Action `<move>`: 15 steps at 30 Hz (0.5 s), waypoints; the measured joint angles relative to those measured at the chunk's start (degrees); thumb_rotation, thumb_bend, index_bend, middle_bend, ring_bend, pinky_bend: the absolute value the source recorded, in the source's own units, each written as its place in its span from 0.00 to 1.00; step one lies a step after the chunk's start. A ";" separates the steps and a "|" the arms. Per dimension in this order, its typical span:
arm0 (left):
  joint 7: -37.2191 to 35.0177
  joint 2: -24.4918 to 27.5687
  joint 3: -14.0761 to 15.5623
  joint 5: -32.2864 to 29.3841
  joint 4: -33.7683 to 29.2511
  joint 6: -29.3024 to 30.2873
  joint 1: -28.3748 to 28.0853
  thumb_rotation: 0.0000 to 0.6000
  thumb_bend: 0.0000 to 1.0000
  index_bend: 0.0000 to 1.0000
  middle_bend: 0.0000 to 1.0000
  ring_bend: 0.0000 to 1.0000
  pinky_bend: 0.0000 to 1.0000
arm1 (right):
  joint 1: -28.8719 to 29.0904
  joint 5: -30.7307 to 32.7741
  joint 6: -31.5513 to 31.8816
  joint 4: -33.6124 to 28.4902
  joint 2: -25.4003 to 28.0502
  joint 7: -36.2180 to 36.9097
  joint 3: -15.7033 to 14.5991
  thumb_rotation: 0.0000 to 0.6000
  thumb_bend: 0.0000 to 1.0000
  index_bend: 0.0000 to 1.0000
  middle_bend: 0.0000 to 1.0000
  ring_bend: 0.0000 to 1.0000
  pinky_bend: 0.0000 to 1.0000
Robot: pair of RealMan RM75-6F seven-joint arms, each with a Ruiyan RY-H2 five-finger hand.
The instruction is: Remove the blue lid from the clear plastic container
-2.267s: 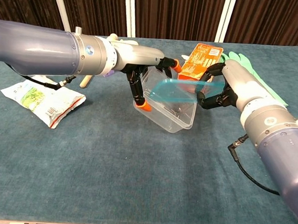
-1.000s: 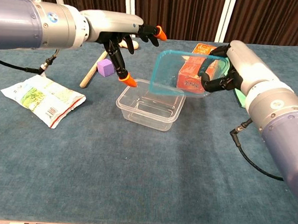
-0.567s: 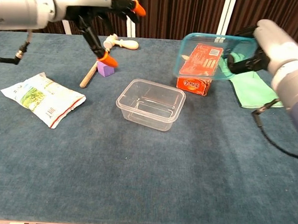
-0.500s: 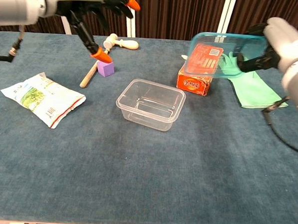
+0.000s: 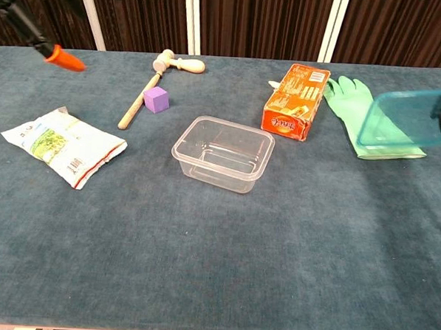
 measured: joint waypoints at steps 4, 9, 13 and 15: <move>-2.11 1.31 0.89 0.95 -0.60 1.17 2.39 1.00 0.10 0.04 0.08 0.03 0.19 | -1.08 -0.66 -0.37 1.01 1.09 0.36 -1.94 1.00 0.76 0.49 0.17 0.00 0.00; -4.48 2.14 1.96 4.02 -0.83 2.55 5.33 1.00 0.10 0.04 0.07 0.02 0.19 | -2.45 -2.85 -0.70 1.83 2.66 1.00 -5.03 1.00 0.63 0.29 0.13 0.00 0.00; -5.37 2.49 2.40 5.80 -0.87 2.97 6.68 1.00 0.10 0.04 0.07 0.01 0.18 | -3.54 -4.66 -0.62 1.44 4.22 1.79 -6.78 1.00 0.58 0.08 0.06 0.00 0.00; -5.81 2.65 2.46 6.17 -0.83 2.94 7.21 1.00 0.10 0.04 0.07 0.01 0.17 | -4.19 -5.24 -0.47 0.60 5.23 2.29 -7.40 1.00 0.57 0.03 0.05 0.00 0.00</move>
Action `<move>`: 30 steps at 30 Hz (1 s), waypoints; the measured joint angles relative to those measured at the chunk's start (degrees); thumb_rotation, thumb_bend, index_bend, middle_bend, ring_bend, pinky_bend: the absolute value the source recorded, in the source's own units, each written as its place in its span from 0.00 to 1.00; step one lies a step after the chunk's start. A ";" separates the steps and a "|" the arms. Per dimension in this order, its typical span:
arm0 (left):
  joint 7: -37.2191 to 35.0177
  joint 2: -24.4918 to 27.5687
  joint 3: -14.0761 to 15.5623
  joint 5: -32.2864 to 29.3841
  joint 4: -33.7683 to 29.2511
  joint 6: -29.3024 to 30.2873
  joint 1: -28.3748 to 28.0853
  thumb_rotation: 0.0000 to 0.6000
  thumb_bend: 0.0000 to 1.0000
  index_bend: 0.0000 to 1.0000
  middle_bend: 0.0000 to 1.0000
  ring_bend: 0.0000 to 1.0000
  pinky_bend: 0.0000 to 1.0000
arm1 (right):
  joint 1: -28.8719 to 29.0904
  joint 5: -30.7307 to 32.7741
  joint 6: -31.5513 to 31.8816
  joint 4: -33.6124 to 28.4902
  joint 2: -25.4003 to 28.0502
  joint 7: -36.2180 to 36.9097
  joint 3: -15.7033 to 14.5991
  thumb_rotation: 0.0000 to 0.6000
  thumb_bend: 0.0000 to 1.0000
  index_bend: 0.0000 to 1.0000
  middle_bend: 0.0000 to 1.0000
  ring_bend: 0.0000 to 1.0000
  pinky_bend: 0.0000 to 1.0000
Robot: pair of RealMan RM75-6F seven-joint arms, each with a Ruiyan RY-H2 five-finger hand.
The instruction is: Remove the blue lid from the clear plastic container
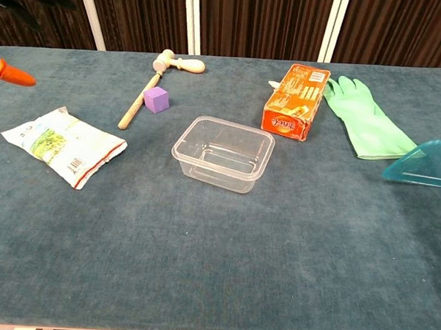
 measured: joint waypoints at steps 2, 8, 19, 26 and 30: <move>-0.32 0.19 0.00 0.33 0.01 0.03 0.46 1.00 0.10 0.04 0.07 0.01 0.17 | -0.51 -0.53 0.23 -0.72 0.81 0.29 -0.46 1.00 0.55 0.01 0.03 0.00 0.00; -1.54 1.19 0.04 1.76 -0.26 0.70 2.09 1.00 0.10 0.04 0.07 0.01 0.17 | -2.09 -2.70 1.60 -4.03 4.15 0.84 -1.76 1.00 0.41 0.00 0.00 0.00 0.00; -2.57 3.00 1.50 5.38 -1.30 4.71 6.90 1.00 0.10 0.02 0.03 0.00 0.10 | -6.59 -7.45 4.09 -12.25 15.22 1.04 -6.46 1.00 0.30 0.00 0.00 0.00 0.00; 3.05 3.73 4.68 9.23 -2.33 11.55 12.90 1.00 0.08 0.00 0.00 0.00 0.00 | -8.91 -11.44 3.66 -12.93 22.03 2.84 -10.42 1.00 0.28 0.00 0.00 0.00 0.00; 9.41 3.70 7.77 12.25 -1.89 17.61 18.47 1.00 0.07 0.00 0.00 0.00 0.00 | -10.17 -15.10 3.49 -12.56 25.41 4.14 -13.24 1.00 0.25 0.00 0.00 0.00 0.00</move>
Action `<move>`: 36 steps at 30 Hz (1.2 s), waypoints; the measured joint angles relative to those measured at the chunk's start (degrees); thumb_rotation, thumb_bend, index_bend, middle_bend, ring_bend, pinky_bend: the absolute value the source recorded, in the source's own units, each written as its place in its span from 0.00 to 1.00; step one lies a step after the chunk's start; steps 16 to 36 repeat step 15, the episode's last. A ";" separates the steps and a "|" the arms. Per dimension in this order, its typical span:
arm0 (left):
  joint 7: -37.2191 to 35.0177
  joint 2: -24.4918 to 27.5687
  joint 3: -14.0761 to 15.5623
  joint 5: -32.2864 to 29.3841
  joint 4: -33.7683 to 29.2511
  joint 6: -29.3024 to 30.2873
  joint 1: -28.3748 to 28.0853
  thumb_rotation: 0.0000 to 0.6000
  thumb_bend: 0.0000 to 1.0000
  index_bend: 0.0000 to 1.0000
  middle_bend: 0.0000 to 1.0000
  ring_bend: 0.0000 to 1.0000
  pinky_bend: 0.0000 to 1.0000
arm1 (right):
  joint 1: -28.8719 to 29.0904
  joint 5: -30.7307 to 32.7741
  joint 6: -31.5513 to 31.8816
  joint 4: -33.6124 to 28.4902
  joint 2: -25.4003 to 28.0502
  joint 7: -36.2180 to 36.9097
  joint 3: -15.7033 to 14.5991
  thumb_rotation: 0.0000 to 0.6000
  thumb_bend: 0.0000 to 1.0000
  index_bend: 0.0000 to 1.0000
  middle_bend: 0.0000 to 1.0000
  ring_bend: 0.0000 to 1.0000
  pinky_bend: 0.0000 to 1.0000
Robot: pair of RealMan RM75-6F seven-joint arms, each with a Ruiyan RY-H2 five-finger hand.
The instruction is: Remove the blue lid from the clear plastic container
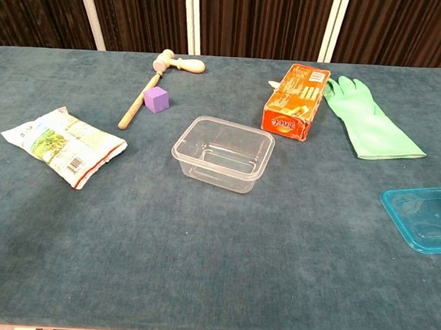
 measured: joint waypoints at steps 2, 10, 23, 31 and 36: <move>3.08 -0.42 1.81 1.46 0.65 3.54 3.59 1.00 0.07 0.00 0.00 0.00 0.00 | -0.75 -1.26 0.12 0.05 1.43 0.75 -1.12 1.00 0.25 0.00 0.00 0.00 0.00; 5.69 -3.49 5.43 4.04 8.67 11.06 12.89 1.00 0.06 0.00 0.00 0.00 0.00 | -2.87 -1.00 2.09 -0.33 2.15 2.62 -0.55 1.00 0.25 0.00 0.00 0.00 0.00; 2.74 -4.50 3.78 3.70 11.45 12.82 14.07 1.00 0.06 0.00 0.00 0.00 0.00 | -3.73 0.05 3.29 -0.52 1.27 2.49 0.72 1.00 0.25 0.00 0.00 0.00 0.00; 2.74 -4.50 3.78 3.70 11.45 12.82 14.07 1.00 0.06 0.00 0.00 0.00 0.00 | -3.73 0.05 3.29 -0.52 1.27 2.49 0.72 1.00 0.25 0.00 0.00 0.00 0.00; 2.74 -4.50 3.78 3.70 11.45 12.82 14.07 1.00 0.06 0.00 0.00 0.00 0.00 | -3.73 0.05 3.29 -0.52 1.27 2.49 0.72 1.00 0.25 0.00 0.00 0.00 0.00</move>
